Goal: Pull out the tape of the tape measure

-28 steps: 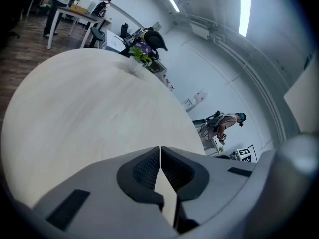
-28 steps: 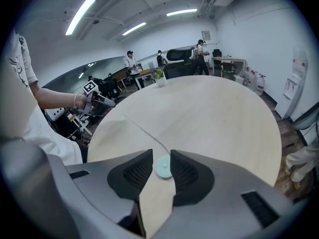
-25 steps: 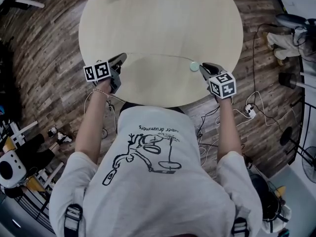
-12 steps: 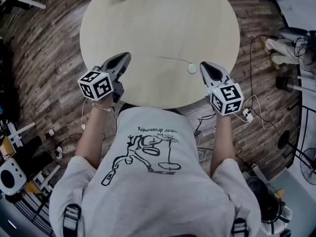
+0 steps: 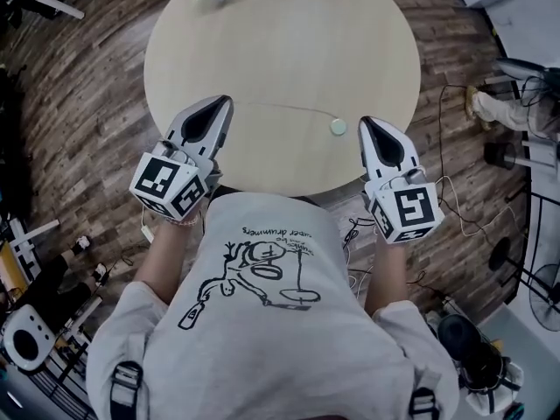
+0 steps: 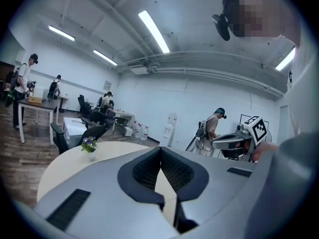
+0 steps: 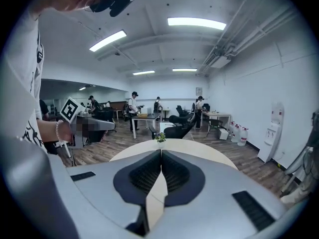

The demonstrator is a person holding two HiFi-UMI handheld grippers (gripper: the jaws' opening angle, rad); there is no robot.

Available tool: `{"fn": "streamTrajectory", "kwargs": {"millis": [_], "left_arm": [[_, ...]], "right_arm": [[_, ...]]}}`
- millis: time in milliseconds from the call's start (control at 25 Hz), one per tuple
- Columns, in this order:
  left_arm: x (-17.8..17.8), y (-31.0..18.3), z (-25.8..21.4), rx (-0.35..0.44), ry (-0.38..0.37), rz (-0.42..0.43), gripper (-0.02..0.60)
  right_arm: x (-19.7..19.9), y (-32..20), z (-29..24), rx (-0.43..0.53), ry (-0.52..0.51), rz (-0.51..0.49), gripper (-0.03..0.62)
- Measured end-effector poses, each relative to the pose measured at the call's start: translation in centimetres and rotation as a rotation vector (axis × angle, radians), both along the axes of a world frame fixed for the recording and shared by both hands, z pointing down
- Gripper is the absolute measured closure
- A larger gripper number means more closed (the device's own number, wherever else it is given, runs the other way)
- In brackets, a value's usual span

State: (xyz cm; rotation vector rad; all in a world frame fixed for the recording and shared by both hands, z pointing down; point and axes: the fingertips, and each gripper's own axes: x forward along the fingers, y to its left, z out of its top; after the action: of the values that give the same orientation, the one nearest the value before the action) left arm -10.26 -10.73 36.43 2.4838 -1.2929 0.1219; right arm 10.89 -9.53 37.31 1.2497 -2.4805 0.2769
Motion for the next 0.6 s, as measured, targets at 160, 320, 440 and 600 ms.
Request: {"fn": "streamTrajectory", "kwargs": {"millis": [160, 320, 440, 600], "left_arm": [[0.8, 1.4, -3.7, 0.09, -0.037, -0.018, 0.56], [1.1, 2.7, -6.4, 0.155, -0.069, -0.016, 0.56], [1.1, 3.5, -8.1, 0.19, -0.068, -0.02, 0.56], [0.5, 4.4, -10.0, 0.246, -0.108, -0.03, 0.56]], "right_arm": [[-1.1, 1.5, -3.3, 0.076, 0.007, -0.003, 0.583], [-2.2, 2.5, -6.0, 0.124, 0.006, -0.002, 0.583], [-2.9, 2.9, -7.3, 0.149, 0.01, -0.002, 0.583], [-3.9, 3.5, -9.0, 0.18, -0.009, 0.024, 0.583]]}}
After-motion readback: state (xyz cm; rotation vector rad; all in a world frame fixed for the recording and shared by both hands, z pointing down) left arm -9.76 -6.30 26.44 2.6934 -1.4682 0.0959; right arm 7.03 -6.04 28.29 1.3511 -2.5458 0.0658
